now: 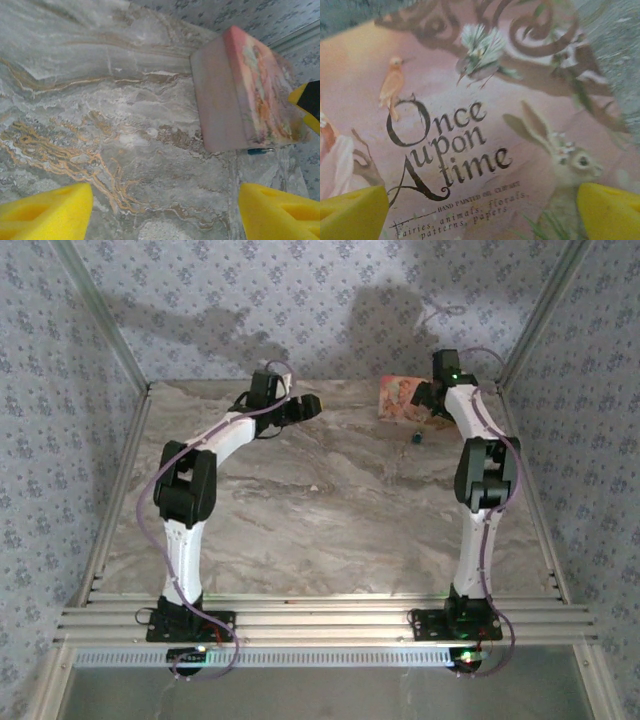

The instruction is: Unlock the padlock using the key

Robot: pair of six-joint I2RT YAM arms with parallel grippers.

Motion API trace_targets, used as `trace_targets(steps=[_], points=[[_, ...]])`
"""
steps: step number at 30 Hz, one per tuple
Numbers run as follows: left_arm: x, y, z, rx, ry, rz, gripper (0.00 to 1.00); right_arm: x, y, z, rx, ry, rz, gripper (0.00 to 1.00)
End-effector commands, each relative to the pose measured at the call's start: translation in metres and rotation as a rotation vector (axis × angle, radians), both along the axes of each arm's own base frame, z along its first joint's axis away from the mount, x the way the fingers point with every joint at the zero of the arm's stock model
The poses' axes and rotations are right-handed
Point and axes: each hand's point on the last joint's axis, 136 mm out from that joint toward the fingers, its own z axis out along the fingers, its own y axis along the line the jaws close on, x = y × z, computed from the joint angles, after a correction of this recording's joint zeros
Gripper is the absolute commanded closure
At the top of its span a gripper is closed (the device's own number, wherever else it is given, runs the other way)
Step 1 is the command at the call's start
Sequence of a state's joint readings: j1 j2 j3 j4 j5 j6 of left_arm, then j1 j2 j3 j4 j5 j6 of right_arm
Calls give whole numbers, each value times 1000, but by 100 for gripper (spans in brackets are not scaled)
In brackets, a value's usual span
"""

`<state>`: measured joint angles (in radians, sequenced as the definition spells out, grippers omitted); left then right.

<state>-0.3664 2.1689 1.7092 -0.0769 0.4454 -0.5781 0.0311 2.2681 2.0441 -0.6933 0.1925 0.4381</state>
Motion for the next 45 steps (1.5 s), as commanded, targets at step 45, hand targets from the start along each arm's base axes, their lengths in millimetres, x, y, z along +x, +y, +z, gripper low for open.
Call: trace_targets(steps=[45], points=[[-122, 33, -58, 54, 229, -38, 55, -205, 198, -23, 281, 220, 430, 8]])
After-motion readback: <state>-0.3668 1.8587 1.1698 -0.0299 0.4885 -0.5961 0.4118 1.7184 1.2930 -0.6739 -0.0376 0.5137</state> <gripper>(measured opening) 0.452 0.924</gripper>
